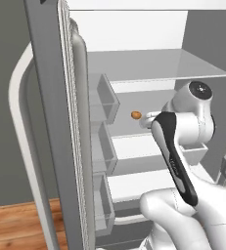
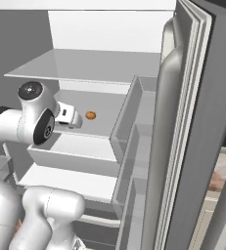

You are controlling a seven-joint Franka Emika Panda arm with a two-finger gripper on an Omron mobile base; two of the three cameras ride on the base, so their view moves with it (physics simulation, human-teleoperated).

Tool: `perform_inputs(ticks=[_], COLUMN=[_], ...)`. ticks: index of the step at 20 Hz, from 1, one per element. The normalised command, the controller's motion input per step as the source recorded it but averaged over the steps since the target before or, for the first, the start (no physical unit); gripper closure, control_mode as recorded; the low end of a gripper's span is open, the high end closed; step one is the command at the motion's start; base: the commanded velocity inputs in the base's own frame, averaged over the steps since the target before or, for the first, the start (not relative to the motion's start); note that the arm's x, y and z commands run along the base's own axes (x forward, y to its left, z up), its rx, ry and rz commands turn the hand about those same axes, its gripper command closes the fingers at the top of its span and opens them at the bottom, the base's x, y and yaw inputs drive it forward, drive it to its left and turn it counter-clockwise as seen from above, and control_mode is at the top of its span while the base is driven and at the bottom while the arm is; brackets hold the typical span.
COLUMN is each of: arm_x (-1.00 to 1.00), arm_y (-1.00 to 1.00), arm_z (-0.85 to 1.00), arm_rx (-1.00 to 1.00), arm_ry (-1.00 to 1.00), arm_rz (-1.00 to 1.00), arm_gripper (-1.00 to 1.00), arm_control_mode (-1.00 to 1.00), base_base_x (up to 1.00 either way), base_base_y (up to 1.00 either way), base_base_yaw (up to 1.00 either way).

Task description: Retrieve the kiwi and tangerine from the fridge and place them into the bowl on the dining table.

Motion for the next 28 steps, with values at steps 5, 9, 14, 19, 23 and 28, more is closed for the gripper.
perform_inputs(ticks=[5,9,14,19,23,28], arm_x=[0.24,0.25,0.24,0.24,0.28,0.33], arm_y=[0.05,0.0,0.0,0.0,0.0,0.0], arm_z=[-0.23,-0.08,0.0,0.0,0.0,-0.07], arm_rx=[0.0,0.0,0.0,0.0,0.0,0.0], arm_ry=[-0.03,-0.03,-0.07,-0.02,0.0,0.0], arm_rz=[0.0,0.0,-0.01,-0.02,-0.04,-0.03], arm_gripper=[-1.0,-1.0,-1.0,-1.0,-1.0,-1.0], arm_control_mode=[-1.0,-1.0,-1.0,-1.0,-1.0,-1.0], base_base_x=[0.0,0.0,0.0,0.0,0.0,0.0], base_base_y=[0.0,0.0,0.0,0.0,0.0,0.0], base_base_yaw=[0.0,0.0,0.0,0.0,0.0,0.0])
